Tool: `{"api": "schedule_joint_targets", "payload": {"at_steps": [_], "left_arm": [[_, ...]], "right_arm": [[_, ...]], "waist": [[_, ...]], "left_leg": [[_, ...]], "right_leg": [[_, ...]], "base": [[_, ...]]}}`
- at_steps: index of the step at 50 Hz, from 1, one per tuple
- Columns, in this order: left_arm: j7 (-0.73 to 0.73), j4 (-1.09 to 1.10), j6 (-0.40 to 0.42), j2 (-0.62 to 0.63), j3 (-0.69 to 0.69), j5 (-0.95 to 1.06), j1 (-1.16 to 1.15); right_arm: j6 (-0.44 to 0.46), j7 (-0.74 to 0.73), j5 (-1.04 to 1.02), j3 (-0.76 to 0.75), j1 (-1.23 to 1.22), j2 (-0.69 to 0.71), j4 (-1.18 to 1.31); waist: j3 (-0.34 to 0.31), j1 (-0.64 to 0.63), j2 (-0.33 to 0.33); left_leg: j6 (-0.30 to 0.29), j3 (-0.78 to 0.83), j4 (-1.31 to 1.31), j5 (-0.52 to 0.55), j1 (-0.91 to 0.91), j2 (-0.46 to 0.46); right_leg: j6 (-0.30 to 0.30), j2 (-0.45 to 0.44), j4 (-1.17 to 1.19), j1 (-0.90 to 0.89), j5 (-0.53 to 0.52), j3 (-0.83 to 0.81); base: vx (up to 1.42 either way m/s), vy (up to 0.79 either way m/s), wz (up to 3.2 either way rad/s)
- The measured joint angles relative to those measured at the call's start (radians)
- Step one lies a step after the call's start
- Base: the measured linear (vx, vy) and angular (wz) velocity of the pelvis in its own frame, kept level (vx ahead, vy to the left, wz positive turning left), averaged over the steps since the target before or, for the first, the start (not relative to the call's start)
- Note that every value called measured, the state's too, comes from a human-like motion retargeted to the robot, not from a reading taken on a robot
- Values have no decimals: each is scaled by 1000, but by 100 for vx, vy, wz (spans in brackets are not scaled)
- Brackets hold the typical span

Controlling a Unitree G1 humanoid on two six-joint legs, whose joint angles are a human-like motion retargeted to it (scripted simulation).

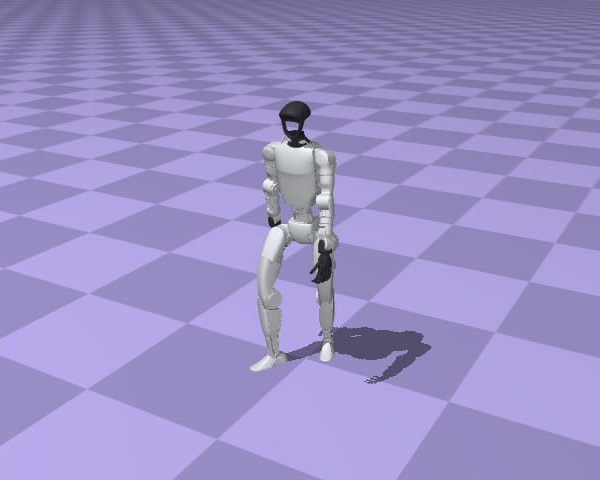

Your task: Walk

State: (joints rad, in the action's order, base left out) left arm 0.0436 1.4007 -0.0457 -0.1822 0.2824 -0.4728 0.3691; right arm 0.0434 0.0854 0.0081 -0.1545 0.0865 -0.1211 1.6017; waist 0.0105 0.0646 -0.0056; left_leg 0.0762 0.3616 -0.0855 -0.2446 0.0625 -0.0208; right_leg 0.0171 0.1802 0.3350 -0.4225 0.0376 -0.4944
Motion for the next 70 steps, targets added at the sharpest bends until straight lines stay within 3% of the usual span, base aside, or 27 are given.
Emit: {"api": "schedule_joint_targets", "payload": {"at_steps": [5,10,12,15,18,20,24,27,30,35,39,42,45,47,50,53,55,57,61,66,70], "left_arm": [[17,-52,35,15,13,24,34],[27,-69,51,31,12,48,12],[40,-59,49,34,19,23,-19],[38,-40,46,52,23,-34,-91],[18,-5,41,71,43,-54,-190],[12,27,31,73,70,-68,-241],[-13,100,16,77,96,-111,-311],[-33,148,0,76,113,-140,-365],[-44,180,-23,80,143,-162,-422],[-31,220,-42,80,155,-184,-496],[-21,235,-51,70,167,-210,-502],[-25,239,-59,65,172,-194,-496],[-20,238,-58,62,172,-181,-482],[-17,242,-61,61,173,-183,-476],[-17,237,-70,63,184,-184,-455],[-17,214,-54,62,142,-158,-426],[-14,196,-51,57,107,-132,-390],[-21,178,-55,54,89,-108,-336],[-68,137,-1,48,17,-57,-224],[-116,47,98,39,-66,-2,-130],[-85,-13,125,36,-53,6,-56]], "right_arm": [[3,20,6,-39,52,6,-15],[6,17,15,-53,57,9,-19],[-1,13,23,-48,58,13,-15],[0,13,41,-49,50,20,2],[-14,-17,57,-18,26,25,4],[-37,-47,70,11,-9,32,-2],[-64,-91,86,39,-107,51,-22],[-68,-109,106,67,-187,59,-29],[-68,-123,117,84,-276,64,-29],[-73,-144,120,110,-386,59,-63],[-94,-196,87,110,-446,56,-101],[-108,-196,94,120,-455,65,-125],[-108,-173,99,129,-432,71,-136],[-96,-151,78,138,-396,71,-124],[-83,-134,36,160,-330,78,-96],[-75,-121,17,168,-247,69,-79],[-72,-115,4,166,-194,55,-84],[-73,-116,-16,155,-147,38,-93],[-61,-94,-11,103,-66,14,-82],[-49,-46,24,68,27,-8,-70],[-47,-35,39,25,74,4,-60]], "waist": [[22,43,16],[53,103,18],[68,136,12],[88,125,-6],[108,94,-52],[95,80,-94],[45,35,-166],[22,-5,-161],[10,-45,-123],[-15,-130,-80],[-36,-198,-80],[-41,-228,-96],[-33,-245,-96],[-18,-271,-92],[2,-257,-82],[22,-222,-25],[13,-203,21],[-1,-183,49],[-5,-136,31],[-5,-67,23],[-17,1,11]], "left_leg": [[-27,-51,17,-46,77,4],[-65,-100,-16,-36,122,15],[-94,-119,-44,22,146,22],[-135,-88,-108,200,179,44],[-116,73,-235,420,195,63],[-83,147,-381,505,183,71],[6,239,-677,314,62,157],[6,229,-734,223,-85,194],[-14,166,-656,173,-245,166],[-30,139,-325,149,-403,92],[-40,40,-151,151,-522,29],[-36,41,-110,164,-563,10],[5,33,-177,175,-558,15],[2,78,-208,222,-539,49],[0,9,-275,187,-514,75],[40,8,-279,113,-430,111],[62,4,-282,65,-367,142],[71,-40,-270,28,-310,135],[86,-34,-151,27,-193,55],[82,-49,-48,11,-64,-20],[62,-91,3,-22,40,-61]], "right_leg": [[46,-50,-210,-129,41,95],[78,0,-83,-155,22,39],[75,27,-47,-137,-52,9],[83,13,42,-130,-41,136],[93,33,20,-29,22,125],[93,49,-11,54,50,124],[68,76,-71,201,80,127],[64,29,-148,299,85,99],[68,-52,-237,383,87,79],[58,-148,-309,498,128,103],[23,-166,-322,567,159,117],[-15,-158,-309,606,171,131],[-61,-165,-282,643,147,144],[-92,-160,-250,669,77,156],[-125,-130,-143,678,-125,107],[-114,-112,60,649,-360,1],[-70,-84,231,615,-440,-74],[-70,-50,391,530,-324,-86],[-102,6,520,274,-134,-21],[-30,28,242,82,-12,0],[1,-4,-60,-30,26,137]], "base": [[76,-15,43],[79,-24,65],[82,-28,78],[96,-32,31],[88,-26,-38],[81,-27,-42],[65,-22,-1],[66,-15,-16],[58,-9,-39],[64,-5,-51],[62,-2,-41],[67,0,-25],[86,9,-29],[85,13,-77],[92,14,-51],[93,15,-5],[81,13,-15],[69,10,-20],[66,4,24],[66,2,31],[61,-7,62]]}}
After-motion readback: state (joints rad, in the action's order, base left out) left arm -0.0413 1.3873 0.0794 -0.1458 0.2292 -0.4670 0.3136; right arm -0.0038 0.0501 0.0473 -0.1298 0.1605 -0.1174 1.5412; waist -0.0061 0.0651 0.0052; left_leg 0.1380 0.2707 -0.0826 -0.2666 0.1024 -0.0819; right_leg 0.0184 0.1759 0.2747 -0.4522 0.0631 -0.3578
